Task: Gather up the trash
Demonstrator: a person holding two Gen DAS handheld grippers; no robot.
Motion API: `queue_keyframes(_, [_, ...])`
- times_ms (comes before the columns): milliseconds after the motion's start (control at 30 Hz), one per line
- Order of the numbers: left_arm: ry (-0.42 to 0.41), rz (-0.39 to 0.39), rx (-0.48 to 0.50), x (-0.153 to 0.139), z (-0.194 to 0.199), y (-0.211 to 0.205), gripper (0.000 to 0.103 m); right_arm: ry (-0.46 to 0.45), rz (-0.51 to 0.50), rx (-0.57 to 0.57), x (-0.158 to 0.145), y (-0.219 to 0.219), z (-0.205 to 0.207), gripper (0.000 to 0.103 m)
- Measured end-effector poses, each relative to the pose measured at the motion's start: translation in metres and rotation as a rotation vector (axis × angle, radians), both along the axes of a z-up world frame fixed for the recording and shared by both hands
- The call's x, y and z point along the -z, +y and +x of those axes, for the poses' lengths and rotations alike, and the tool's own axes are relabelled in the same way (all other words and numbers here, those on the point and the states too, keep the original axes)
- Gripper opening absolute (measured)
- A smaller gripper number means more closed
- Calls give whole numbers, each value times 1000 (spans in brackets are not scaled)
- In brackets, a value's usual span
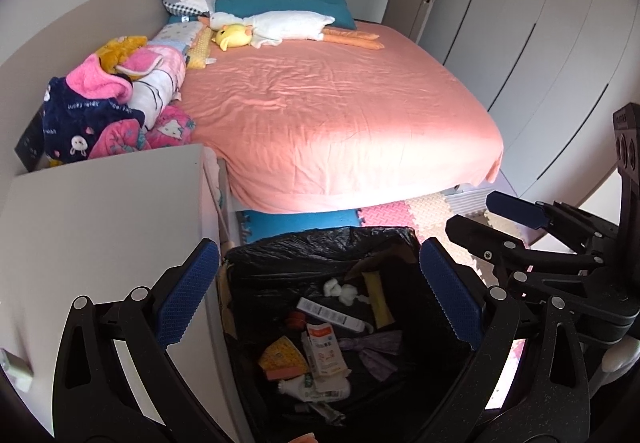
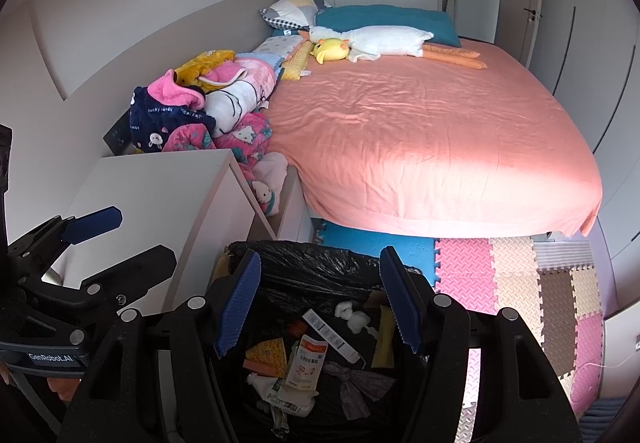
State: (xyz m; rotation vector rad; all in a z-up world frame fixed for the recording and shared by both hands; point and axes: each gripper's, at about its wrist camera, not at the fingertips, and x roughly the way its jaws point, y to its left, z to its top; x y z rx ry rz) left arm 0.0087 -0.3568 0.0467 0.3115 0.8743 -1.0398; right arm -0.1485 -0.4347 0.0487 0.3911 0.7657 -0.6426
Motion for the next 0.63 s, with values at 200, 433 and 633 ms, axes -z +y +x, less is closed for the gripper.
queue_keyframes(200, [-43,-9,-13,-2,-5,2,97,0,1,1,2,0,-1,63])
queue_keyframes(433, [-55,-7,-15,-3,-10,2,97,-3,-2,2,4,-2,-5,63])
queue_keyframes(633, [-65,-1,-7,-4,-14,3,97,-1,-3,-7,3,-2,-7,63])
